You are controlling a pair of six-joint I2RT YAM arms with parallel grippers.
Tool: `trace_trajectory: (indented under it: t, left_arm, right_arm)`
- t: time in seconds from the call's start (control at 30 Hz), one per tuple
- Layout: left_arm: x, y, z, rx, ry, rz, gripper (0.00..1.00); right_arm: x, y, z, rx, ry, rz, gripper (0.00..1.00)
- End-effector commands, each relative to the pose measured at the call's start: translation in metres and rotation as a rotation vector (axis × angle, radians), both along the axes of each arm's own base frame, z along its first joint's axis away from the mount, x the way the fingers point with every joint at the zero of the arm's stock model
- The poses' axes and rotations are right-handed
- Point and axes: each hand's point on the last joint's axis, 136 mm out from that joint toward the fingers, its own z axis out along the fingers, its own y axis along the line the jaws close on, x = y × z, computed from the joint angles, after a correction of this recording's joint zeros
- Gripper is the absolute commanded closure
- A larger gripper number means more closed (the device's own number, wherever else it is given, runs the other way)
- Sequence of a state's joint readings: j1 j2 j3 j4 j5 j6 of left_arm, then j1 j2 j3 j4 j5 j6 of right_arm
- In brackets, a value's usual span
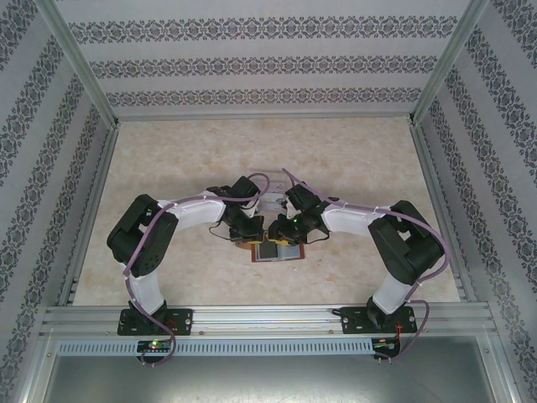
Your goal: Take the credit cards out of the card holder
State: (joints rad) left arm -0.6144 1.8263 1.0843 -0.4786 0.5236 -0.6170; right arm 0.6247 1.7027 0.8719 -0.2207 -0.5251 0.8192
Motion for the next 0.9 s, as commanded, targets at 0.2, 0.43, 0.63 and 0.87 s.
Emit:
trace_trajectory:
  t: [0.2, 0.43, 0.63, 0.87]
  left_arm:
    - [-0.009, 0.014, -0.01, 0.085, 0.013, -0.027, 0.97]
    - [-0.005, 0.012, 0.001, 0.076, -0.014, -0.023, 0.94]
    - [0.0, 0.009, 0.017, 0.046, -0.05, -0.018, 0.91]
    - [-0.004, 0.01, 0.008, 0.053, -0.028, -0.021, 0.92]
  right_arm:
    - [0.0, -0.018, 0.003, -0.109, -0.036, 0.0, 0.67]
    - [0.0, -0.011, 0.012, -0.075, -0.053, 0.007, 0.68]
    - [0.001, -0.002, 0.023, -0.041, -0.069, 0.024, 0.7]
    - [-0.003, 0.01, 0.018, -0.02, -0.045, 0.047, 0.71]
